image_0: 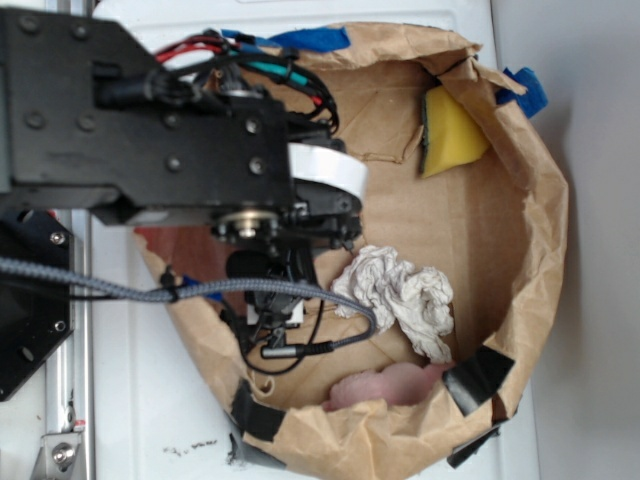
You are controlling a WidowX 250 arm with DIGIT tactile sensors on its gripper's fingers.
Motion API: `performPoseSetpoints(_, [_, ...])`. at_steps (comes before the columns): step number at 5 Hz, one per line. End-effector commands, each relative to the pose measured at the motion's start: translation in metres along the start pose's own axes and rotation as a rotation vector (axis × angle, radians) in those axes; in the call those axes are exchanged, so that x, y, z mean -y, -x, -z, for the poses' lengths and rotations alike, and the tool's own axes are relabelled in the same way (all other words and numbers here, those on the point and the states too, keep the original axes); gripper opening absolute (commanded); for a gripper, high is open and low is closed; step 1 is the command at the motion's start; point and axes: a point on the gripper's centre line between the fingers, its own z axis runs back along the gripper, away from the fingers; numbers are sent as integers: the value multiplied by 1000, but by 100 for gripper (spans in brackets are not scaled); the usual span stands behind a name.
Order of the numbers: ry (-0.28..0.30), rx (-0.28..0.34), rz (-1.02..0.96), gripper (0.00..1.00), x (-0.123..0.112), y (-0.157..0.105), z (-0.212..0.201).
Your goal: Grab the red paper.
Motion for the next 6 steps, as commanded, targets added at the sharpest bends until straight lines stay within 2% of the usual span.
performPoseSetpoints(1, [-22,78,-38,100,-1,-16,-3])
performPoseSetpoints(2, [-17,108,-130,100,-5,-22,1])
performPoseSetpoints(3, [-53,105,-150,100,-3,-22,8])
performPoseSetpoints(4, [-89,98,-154,100,-1,-16,19])
performPoseSetpoints(6, [-123,65,-176,100,-9,-19,41])
